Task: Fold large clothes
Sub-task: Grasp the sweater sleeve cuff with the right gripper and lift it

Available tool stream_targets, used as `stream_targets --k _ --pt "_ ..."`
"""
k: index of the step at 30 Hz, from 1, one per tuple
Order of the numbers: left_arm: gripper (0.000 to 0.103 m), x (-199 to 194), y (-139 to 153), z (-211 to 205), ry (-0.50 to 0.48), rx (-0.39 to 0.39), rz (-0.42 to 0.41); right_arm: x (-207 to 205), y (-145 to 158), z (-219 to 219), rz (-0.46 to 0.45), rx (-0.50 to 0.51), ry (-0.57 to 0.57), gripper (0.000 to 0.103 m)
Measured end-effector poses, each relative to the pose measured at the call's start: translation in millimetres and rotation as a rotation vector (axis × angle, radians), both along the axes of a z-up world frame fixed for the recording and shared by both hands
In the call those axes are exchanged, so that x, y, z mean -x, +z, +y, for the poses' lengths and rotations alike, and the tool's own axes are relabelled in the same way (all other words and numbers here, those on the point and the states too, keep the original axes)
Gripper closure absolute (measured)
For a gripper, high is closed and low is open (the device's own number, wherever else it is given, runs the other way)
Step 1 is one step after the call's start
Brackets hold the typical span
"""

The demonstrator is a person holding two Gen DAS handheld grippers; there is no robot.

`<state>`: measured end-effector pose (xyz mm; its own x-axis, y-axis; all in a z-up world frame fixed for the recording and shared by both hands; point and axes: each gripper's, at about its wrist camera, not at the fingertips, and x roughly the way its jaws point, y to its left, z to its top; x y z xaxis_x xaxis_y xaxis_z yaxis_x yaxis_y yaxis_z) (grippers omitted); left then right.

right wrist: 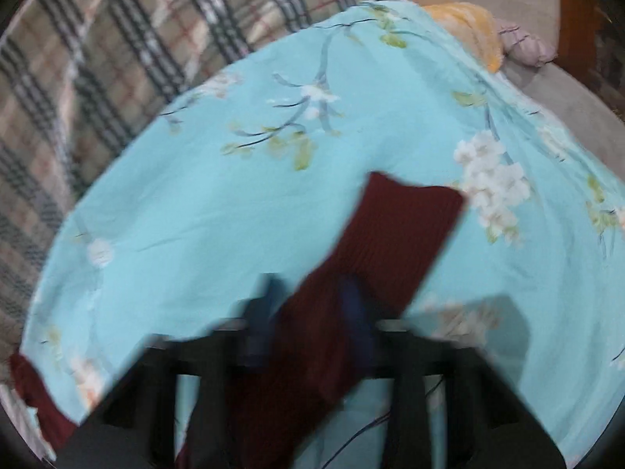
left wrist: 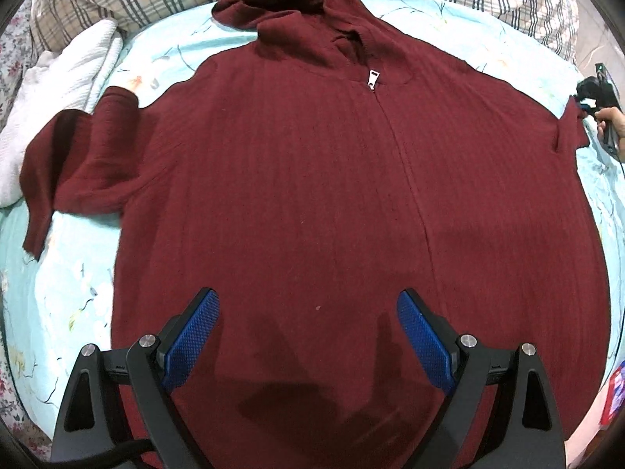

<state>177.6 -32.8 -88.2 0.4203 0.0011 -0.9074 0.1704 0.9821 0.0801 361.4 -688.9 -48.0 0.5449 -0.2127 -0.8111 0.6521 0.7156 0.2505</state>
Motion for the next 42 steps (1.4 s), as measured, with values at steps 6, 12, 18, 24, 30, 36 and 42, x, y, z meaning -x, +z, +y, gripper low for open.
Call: stream_targets --k 6,12,18,24,30,36,42 --pt "0.01 -4 -3 -6 -0.016 0.029 -0.01 19 25 24 -0.166 -0.022 0.123 0.1" --pt "0.01 2 4 1 0.001 0.077 -0.036 38 58 131 -0.298 -0.109 0.409 0.1" --pt "0.01 6 14 26 0.04 0.169 -0.054 42 64 283 -0.369 -0.302 0.7 0.101" --pt "0.01 5 21 71 0.124 0.34 -0.063 44 29 429 -0.323 -0.478 0.913 0.1" --pt "0.01 -3 19 104 0.147 0.459 -0.068 52 -11 517 -0.232 -0.594 1.021 0.1" --pt "0.01 -31 9 114 0.146 0.572 -0.037 65 -34 544 -0.125 -0.545 1.101 0.097" --pt "0.01 -91 -7 101 0.118 0.593 -0.008 87 -16 509 -0.186 -0.542 1.041 0.093"
